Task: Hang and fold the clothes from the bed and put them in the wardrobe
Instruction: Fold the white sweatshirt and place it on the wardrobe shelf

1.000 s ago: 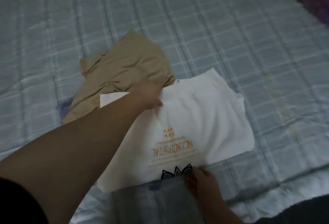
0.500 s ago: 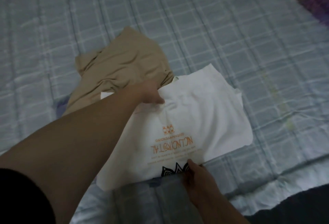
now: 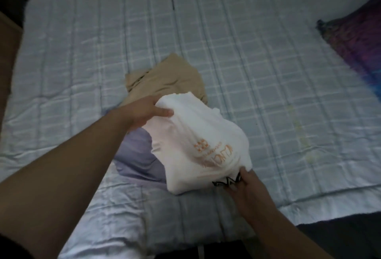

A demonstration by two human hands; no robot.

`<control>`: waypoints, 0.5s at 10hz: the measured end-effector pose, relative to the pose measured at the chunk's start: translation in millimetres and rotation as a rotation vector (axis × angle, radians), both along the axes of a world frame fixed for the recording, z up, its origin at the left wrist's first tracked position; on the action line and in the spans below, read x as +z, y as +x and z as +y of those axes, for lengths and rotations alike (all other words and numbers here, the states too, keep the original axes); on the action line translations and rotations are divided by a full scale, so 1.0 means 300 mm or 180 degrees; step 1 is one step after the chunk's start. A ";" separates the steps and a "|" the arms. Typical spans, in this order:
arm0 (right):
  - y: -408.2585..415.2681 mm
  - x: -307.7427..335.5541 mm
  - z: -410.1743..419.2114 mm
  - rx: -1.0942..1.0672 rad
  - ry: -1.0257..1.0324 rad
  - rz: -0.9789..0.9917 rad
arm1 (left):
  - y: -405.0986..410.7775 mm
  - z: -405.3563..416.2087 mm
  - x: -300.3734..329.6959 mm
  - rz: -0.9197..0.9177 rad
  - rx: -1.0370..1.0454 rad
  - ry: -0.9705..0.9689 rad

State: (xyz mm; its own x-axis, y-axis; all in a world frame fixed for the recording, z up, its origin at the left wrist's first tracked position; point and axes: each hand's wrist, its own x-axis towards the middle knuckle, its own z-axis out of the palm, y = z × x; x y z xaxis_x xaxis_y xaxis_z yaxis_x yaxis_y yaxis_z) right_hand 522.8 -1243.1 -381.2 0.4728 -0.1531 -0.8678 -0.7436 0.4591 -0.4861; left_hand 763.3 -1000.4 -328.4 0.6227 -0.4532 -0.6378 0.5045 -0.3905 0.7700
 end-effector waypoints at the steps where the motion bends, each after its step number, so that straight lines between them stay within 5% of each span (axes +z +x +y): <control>1: 0.026 0.153 -0.031 -0.0800 0.0019 -0.0572 | -0.125 0.098 0.064 0.0097 0.0449 -0.0251; 5: 0.163 0.360 -0.068 0.0138 -0.0861 -0.0141 | -0.583 0.242 0.203 -0.0290 0.1039 0.0565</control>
State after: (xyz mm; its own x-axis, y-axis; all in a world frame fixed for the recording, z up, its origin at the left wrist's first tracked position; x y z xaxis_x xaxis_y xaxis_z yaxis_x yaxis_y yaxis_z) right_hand 571.7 -1263.5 -273.2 0.5204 -0.3551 -0.7765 -0.7351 0.2763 -0.6190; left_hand 588.4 -928.0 -267.5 0.7739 -0.1090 -0.6239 0.5569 -0.3519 0.7523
